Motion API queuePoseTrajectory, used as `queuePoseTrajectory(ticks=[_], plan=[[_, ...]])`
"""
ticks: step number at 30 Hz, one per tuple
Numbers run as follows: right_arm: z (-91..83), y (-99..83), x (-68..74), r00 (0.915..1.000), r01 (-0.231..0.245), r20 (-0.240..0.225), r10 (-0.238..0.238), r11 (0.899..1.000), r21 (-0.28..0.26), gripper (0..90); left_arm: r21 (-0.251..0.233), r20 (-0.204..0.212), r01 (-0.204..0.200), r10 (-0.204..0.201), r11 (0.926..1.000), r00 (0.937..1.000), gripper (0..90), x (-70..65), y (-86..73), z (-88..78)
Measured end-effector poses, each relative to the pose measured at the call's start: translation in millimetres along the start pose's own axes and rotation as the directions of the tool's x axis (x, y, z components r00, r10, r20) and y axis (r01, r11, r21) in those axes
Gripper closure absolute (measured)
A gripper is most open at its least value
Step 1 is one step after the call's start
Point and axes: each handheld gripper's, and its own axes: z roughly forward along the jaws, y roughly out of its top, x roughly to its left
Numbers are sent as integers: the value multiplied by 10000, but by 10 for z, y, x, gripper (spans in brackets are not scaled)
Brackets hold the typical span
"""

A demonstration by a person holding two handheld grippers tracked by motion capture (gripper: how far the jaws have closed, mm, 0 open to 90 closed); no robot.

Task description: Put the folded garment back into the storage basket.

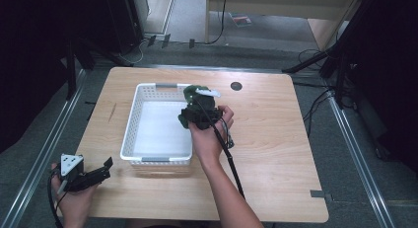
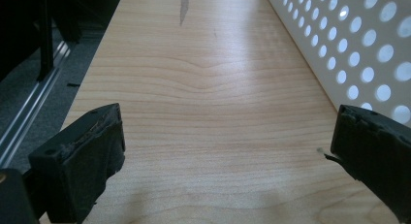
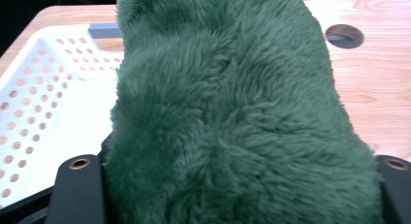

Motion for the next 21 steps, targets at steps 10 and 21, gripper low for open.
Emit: queuePoseTrajectory(ticks=[10,21], plan=[[32,12,246,9993,230,-298,-228,9997,43,286,39,8,-23,23,10000,10000,0,-5,2,1],[99,-5,548,9967,493,-646,-489,9988,44,279,51,-5,-15,15,10000,10000,0,-6,2,2]])
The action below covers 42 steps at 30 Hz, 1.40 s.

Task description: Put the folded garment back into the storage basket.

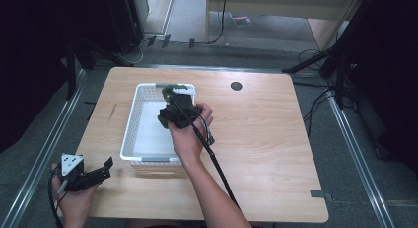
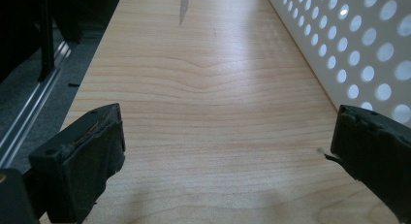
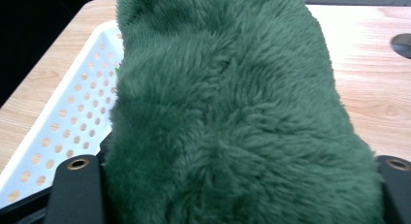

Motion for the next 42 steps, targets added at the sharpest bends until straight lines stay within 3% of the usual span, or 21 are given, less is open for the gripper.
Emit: queuePoseTrajectory(ticks=[9,13,21,28,30,33,35,42], plan=[[190,-45,224,9997,146,-179,-144,9998,103,264,-23,16,5,-5,10000,10000,0,-1,-1,1],[323,-125,322,9996,134,-261,-139,9997,-195,260,-49,30,36,-36,10000,10000,0,0,-1,1],[563,-183,372,9963,-302,-806,287,9994,-167,244,-66,51,27,-27,10000,10000,0,5,-2,-2],[732,-229,403,9942,-8,-1071,64,9986,521,182,-74,48,14,-13,10000,10000,0,6,-3,-4],[770,-239,406,9955,-3,-945,83,9965,837,140,-89,65,28,-27,10000,10000,0,5,-3,-5],[821,-265,422,9978,476,-516,-412,9904,1300,74,-86,62,28,-28,10000,10000,0,4,-3,-6],[844,-281,428,9965,649,-614,-563,9866,1499,0,-90,63,57,-56,9999,10000,0,5,-4,-5],[778,-241,417,9955,579,-826,-472,9895,1326,0,-98,66,62,-61,9999,10000,0,7,-4,-5]])
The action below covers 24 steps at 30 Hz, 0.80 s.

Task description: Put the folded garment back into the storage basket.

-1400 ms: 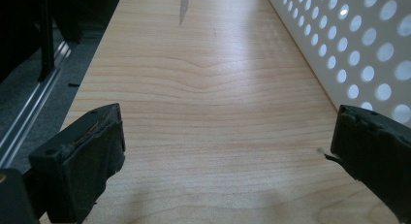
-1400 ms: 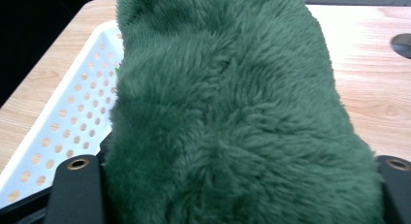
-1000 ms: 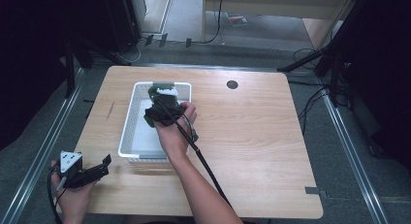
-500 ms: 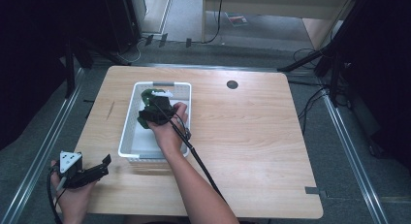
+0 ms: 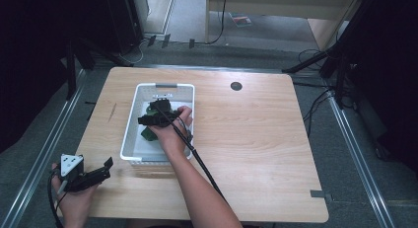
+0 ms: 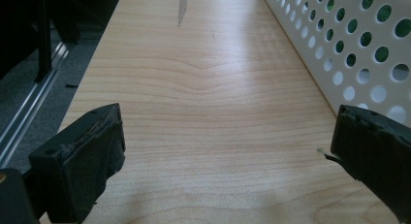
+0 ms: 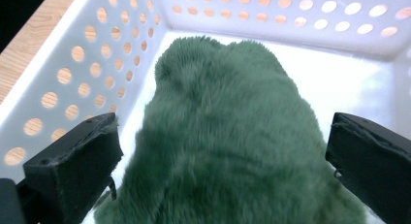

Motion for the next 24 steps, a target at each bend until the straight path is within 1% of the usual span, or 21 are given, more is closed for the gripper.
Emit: queuePoseTrajectory(ticks=[5,7,11,15,16,17,22,23,24], plan=[[-136,44,-22,9999,54,-156,-60,9994,-330,0,21,-3,-40,40,10000,10000,0,-2,1,1],[-198,59,-30,9998,143,-144,-149,9992,-376,0,12,-5,-3,3,10000,10000,0,-1,0,3],[-319,79,-68,9996,263,-123,-271,9976,-644,0,30,-7,-16,17,10000,10000,0,-4,1,4],[-430,87,-144,9997,184,-144,-197,9964,-830,0,44,20,16,-16,10000,10000,0,-5,2,6],[-430,87,-144,9997,184,-144,-197,9964,-830,0,44,20,16,-16,10000,10000,0,-5,2,6],[-491,91,-195,9998,158,-136,-171,9958,-901,0,42,29,29,-29,10000,10000,0,-4,3,8],[-571,97,-307,9999,153,3,-153,9947,-1017,0,58,33,66,-66,10000,10000,0,4,3,7],[-616,97,-385,9999,80,71,-72,9939,-1103,0,61,32,93,-93,9999,10000,0,5,4,6],[-631,97,-413,9999,74,88,-65,9936,-1130,0,50,23,97,-98,9999,9999,0,5,3,7]])
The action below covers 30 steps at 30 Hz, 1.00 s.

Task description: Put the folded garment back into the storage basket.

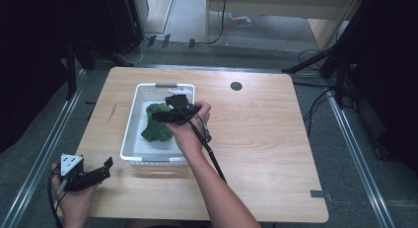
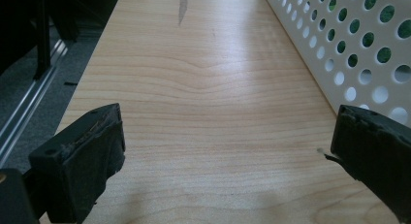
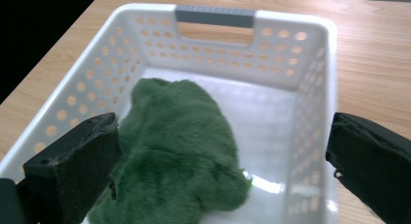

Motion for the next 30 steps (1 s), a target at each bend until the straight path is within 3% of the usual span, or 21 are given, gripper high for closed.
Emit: queuePoseTrajectory(ticks=[15,30], plan=[[-219,-19,-540,9977,-427,507,446,9984,-364,0,-34,-217,-65,65,10000,9997,0,-15,-2,-5],[-337,-224,-1105,9900,-881,1073,917,9954,-373,0,-92,-233,-22,20,10000,9997,0,-16,-5,-7]])
